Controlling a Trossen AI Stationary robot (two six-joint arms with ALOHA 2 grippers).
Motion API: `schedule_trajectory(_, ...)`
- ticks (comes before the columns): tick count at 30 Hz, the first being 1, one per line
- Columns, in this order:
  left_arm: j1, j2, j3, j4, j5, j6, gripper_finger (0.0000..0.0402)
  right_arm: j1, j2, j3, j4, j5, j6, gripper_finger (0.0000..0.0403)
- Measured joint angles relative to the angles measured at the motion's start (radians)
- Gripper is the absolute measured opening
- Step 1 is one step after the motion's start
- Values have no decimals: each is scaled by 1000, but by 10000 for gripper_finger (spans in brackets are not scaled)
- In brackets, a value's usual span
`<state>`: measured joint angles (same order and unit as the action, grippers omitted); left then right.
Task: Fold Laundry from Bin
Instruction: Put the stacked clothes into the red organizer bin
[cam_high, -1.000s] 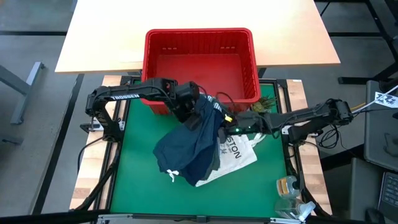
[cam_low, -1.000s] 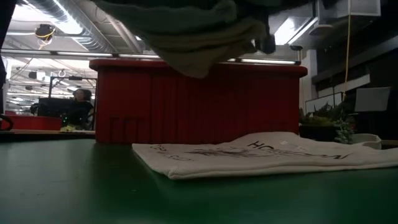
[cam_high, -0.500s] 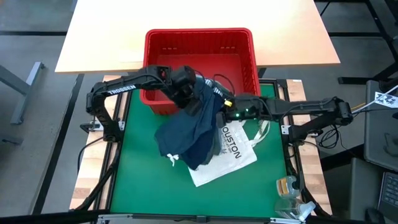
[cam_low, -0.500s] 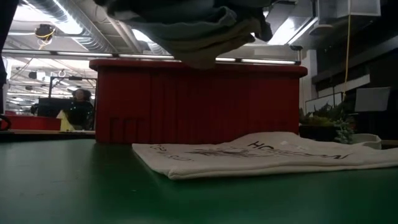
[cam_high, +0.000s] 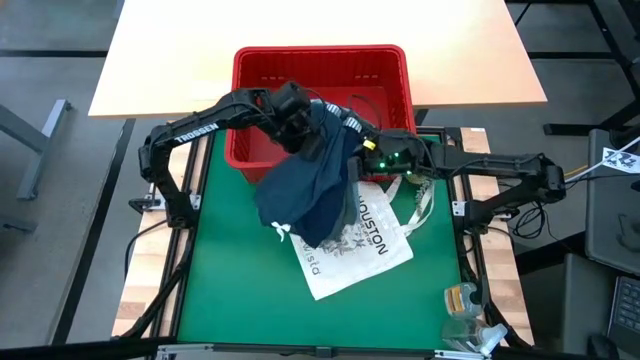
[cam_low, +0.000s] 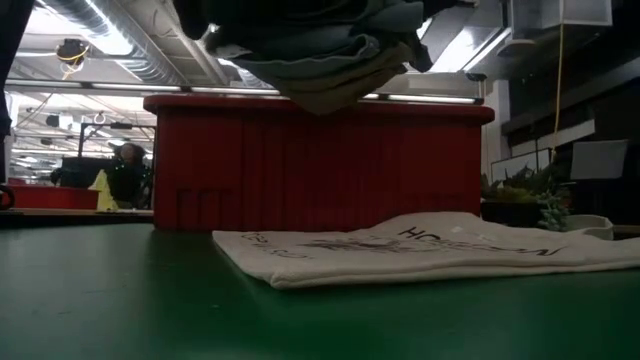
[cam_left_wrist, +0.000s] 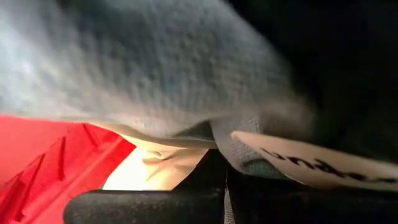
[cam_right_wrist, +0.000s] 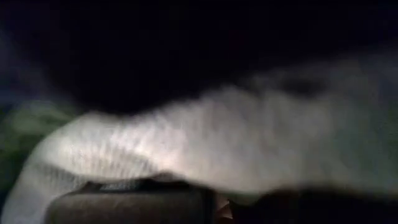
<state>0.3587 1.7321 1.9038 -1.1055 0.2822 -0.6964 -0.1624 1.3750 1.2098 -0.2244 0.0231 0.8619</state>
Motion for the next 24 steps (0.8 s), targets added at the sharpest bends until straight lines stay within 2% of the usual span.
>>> schedule_trajectory(12, 111, -1, 0, 99, -6, 18, 0, -128, 11, 0, 123, 22, -3, 21)
schedule_trajectory(24, 220, -2, 0, 169, -31, 44, 0, -249, 112, 0, 436, 11, 8, 20)
